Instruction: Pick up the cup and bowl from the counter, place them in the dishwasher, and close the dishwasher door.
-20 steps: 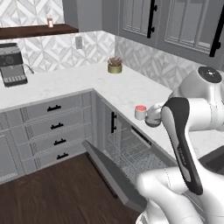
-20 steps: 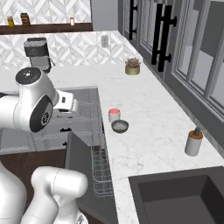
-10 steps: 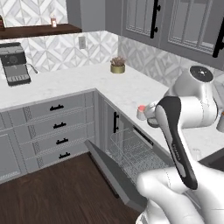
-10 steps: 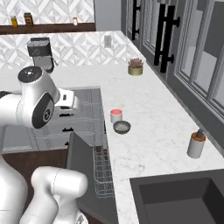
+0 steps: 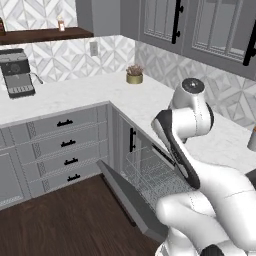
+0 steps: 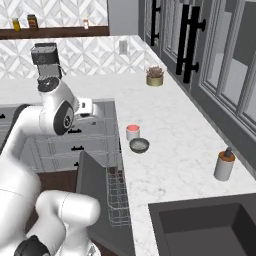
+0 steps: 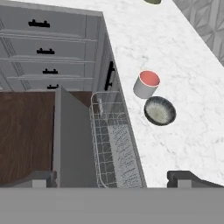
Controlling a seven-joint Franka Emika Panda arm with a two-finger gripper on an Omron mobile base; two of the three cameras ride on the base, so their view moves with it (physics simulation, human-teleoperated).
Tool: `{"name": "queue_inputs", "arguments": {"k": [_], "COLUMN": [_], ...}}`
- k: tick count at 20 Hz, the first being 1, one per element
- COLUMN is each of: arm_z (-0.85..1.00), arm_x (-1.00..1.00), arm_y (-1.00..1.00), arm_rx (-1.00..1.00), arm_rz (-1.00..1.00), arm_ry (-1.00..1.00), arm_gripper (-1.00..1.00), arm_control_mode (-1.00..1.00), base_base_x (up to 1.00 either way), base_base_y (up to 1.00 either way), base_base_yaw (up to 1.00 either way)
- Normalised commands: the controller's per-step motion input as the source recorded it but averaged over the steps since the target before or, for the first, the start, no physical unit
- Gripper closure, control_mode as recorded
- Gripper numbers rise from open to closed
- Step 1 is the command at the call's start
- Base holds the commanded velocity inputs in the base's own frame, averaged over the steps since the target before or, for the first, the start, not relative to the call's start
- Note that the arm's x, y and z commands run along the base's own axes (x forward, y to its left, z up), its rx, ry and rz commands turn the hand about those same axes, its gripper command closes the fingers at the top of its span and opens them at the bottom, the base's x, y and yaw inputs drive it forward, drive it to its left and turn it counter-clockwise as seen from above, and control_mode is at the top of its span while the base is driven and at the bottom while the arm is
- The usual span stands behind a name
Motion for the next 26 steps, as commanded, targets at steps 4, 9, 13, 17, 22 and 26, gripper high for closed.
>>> {"name": "queue_inputs", "arguments": {"k": [4, 9, 13, 17, 22, 26], "arm_z": [-0.4, -0.32, -0.17, -0.17, -0.16, -0.15], "arm_x": [0.86, 0.66, 0.46, 0.27, 0.35, 0.37], "arm_y": [0.0, -0.27, -0.33, -0.26, -0.23, -0.24], "arm_rx": [-0.07, -0.04, -0.01, 0.0, 0.0, 0.0], "arm_rz": [0.0, 0.0, 0.0, 0.0, 0.0, 0.0], "arm_ry": [0.12, 0.04, 0.08, 0.02, 0.02, 0.04], "arm_gripper": [-1.0, -1.0, -1.0, -1.0, -1.0, -1.0], "arm_control_mode": [-1.0, -1.0, -1.0, -1.0, -1.0, -1.0], "base_base_x": [0.0, 0.0, 0.0, 0.0, 0.0, 0.0], "base_base_y": [0.0, 0.0, 0.0, 0.0, 0.0, 0.0], "base_base_yaw": [0.0, 0.0, 0.0, 0.0, 0.0, 0.0]}}
